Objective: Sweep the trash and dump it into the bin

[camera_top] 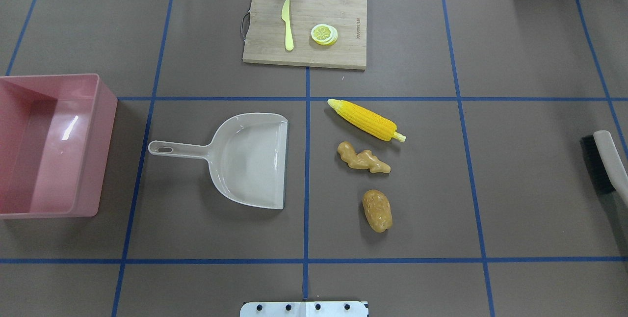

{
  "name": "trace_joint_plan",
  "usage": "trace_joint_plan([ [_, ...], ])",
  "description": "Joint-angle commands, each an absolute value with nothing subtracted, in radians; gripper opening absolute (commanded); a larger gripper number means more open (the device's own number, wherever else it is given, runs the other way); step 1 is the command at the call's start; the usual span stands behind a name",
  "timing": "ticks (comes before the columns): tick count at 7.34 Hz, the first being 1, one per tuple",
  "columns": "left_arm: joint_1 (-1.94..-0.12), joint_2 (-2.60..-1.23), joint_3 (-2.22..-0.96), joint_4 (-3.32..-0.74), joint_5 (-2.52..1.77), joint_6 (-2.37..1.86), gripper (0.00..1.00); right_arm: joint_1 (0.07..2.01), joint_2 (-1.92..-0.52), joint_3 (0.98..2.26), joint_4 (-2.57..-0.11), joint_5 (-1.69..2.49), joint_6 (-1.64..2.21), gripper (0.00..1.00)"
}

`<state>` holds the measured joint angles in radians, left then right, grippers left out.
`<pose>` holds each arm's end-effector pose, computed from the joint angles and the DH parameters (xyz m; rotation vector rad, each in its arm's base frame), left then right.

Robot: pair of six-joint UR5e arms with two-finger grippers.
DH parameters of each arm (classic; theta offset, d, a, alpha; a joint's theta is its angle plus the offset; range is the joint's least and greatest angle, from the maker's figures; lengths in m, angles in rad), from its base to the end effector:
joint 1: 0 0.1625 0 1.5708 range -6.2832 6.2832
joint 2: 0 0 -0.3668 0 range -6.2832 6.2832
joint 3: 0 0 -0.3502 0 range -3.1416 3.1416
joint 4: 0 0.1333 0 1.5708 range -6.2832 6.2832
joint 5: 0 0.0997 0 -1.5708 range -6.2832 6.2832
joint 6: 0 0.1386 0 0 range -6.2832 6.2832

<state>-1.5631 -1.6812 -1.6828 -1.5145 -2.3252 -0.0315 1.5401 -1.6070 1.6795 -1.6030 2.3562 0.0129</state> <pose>-0.0346 -0.4973 0.5329 0.1434 0.7555 0.0400 0.0218 -0.4404 0.5976 0.0211 -0.7860 -0.0327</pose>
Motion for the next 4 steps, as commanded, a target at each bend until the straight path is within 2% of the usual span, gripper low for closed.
trace_joint_plan([
  [1, -1.563, -1.640, -1.724, -1.514, -2.347, -0.031, 0.98, 1.540, -1.608, 1.680, -1.603, 2.356, 0.011, 1.00],
  [4, -1.565, -1.622, -1.721, -1.516, -2.428, -0.031, 0.98, 1.540, -1.608, 1.680, -1.603, 2.356, 0.011, 1.00],
])
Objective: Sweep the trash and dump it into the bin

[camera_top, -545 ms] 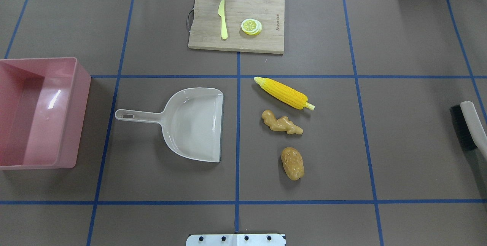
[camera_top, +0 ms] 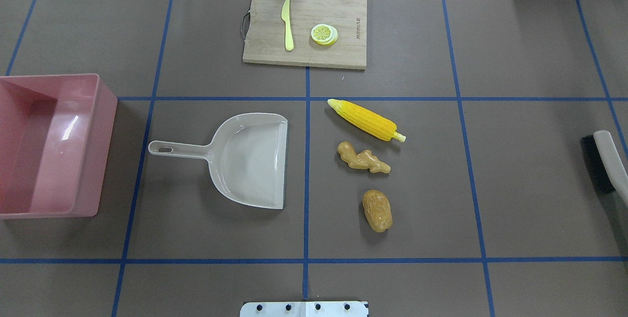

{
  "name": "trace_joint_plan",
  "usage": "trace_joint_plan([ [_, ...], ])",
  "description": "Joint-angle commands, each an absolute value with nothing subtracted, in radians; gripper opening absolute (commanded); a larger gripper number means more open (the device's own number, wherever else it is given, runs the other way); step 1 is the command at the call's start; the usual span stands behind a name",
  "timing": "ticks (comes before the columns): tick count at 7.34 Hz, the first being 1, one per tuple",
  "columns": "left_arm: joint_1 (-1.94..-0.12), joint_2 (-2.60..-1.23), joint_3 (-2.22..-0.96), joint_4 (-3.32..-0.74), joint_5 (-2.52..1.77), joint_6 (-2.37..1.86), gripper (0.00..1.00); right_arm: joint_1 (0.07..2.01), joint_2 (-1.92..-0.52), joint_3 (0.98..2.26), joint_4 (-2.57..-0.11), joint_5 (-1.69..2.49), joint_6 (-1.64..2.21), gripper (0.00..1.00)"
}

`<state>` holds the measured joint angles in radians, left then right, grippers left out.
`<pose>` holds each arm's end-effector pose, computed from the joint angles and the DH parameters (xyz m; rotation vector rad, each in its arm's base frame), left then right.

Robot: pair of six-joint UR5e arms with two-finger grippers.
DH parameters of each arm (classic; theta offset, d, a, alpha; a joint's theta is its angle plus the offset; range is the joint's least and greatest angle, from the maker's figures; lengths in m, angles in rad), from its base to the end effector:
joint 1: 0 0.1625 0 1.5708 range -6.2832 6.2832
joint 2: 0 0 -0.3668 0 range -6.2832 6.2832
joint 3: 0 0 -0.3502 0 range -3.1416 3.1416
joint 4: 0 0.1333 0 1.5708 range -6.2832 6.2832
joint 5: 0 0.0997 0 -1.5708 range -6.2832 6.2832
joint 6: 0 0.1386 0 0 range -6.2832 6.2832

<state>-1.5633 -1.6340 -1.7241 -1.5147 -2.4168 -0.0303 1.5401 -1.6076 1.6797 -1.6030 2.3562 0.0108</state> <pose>-0.0260 -0.4785 0.5281 0.1347 0.8467 0.0465 0.0218 -0.4402 0.5978 0.0215 -0.7859 -0.0345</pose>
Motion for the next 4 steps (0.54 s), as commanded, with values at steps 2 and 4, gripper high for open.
trace_joint_plan([
  [2, -1.565, -1.615, -1.718, -1.513, -2.422, -0.032, 0.98, 1.540, -1.608, 1.680, -1.603, 2.356, 0.011, 1.00],
  [4, -1.563, -1.624, -1.717, -1.511, -2.421, -0.032, 0.98, 1.540, -1.608, 1.680, -1.603, 2.356, 0.011, 1.00],
])
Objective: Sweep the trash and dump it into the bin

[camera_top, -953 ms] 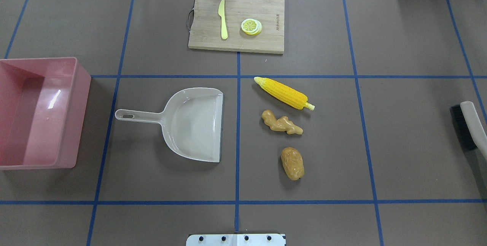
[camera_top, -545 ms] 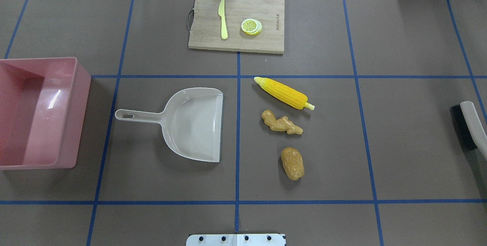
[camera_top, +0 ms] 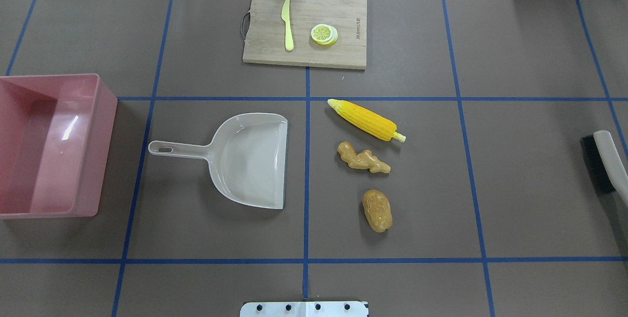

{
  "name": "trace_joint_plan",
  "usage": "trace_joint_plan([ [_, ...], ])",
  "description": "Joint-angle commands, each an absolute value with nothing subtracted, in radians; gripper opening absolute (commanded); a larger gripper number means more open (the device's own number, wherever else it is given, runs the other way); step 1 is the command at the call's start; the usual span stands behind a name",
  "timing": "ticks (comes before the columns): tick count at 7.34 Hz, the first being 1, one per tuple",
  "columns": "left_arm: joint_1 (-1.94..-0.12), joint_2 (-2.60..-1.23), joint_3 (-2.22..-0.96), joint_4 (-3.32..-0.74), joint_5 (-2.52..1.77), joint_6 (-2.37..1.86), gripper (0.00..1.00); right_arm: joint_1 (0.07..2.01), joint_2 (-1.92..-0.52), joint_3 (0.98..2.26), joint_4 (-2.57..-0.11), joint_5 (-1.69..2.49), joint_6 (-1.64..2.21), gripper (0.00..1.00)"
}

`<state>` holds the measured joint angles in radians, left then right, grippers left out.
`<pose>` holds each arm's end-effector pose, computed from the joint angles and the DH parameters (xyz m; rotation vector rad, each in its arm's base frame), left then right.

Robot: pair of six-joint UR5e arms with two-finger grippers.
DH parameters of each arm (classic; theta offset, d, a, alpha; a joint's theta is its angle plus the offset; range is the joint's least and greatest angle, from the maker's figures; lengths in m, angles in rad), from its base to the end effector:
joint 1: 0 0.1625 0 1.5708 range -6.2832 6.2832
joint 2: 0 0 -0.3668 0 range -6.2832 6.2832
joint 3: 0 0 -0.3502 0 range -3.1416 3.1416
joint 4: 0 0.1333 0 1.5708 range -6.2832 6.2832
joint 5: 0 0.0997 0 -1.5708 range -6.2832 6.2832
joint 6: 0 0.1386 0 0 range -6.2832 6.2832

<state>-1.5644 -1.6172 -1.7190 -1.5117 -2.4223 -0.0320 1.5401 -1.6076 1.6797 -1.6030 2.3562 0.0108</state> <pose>-0.0260 -0.4719 0.5382 0.1109 0.8524 0.0337 0.0218 -0.4402 0.5978 0.0215 -0.7859 -0.0345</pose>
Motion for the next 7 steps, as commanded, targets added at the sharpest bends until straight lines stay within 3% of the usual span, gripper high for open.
trace_joint_plan([
  [1, -1.565, -1.626, -1.717, -1.511, -2.421, -0.032, 0.98, 1.540, -1.608, 1.680, -1.603, 2.356, 0.011, 1.00],
  [7, -1.556, -1.687, -1.785, -1.509, -2.422, -0.038, 0.98, 1.540, -1.608, 1.680, -1.603, 2.356, 0.011, 1.00],
])
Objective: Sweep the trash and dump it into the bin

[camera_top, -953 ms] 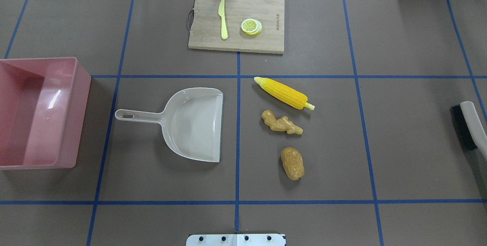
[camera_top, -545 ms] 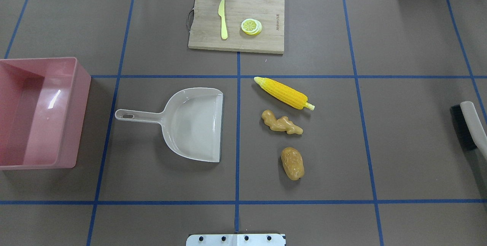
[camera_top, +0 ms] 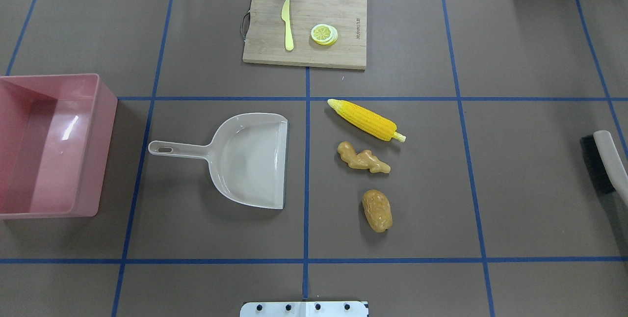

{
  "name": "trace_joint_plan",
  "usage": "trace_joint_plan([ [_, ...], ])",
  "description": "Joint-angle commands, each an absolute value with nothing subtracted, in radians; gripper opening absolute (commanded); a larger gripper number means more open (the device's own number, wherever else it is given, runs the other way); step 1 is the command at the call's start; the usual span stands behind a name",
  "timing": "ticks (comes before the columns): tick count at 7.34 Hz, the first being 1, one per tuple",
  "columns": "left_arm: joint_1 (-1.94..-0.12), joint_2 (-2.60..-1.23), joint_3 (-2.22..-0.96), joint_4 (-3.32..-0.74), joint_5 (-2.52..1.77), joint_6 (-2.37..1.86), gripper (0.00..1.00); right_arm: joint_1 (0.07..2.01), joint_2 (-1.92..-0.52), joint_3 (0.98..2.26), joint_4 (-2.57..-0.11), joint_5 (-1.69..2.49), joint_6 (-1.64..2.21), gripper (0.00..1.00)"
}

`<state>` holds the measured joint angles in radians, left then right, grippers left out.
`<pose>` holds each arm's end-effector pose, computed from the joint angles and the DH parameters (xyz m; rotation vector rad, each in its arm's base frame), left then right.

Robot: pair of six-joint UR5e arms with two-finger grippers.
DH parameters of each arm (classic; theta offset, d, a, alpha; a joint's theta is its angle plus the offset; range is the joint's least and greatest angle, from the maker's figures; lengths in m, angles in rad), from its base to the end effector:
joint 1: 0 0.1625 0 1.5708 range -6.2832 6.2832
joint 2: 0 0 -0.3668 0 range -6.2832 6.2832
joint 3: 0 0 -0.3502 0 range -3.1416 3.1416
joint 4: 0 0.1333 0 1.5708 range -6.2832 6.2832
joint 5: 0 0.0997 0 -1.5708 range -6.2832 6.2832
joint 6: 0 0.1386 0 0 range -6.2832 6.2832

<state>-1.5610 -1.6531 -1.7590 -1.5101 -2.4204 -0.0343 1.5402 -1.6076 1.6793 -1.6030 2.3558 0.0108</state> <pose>-0.0245 -0.4845 0.5032 0.1783 0.8504 0.0662 0.0219 -0.4402 0.5980 0.0212 -0.7855 -0.0343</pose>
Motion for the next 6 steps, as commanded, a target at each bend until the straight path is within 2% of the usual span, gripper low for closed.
trace_joint_plan([
  [1, -1.537, -1.722, -1.813, -1.509, -2.421, -0.038, 0.98, 1.540, -1.608, 1.678, -1.603, 2.356, 0.011, 1.00],
  [4, -1.344, -1.879, -1.885, -1.505, -2.299, -0.040, 0.98, 1.531, -1.586, 1.683, -1.601, 2.358, 0.018, 1.00],
  [6, -1.209, -1.960, -1.890, -1.503, -2.247, -0.054, 0.98, 1.529, -1.598, 1.654, -1.541, 2.344, -0.017, 1.00],
])
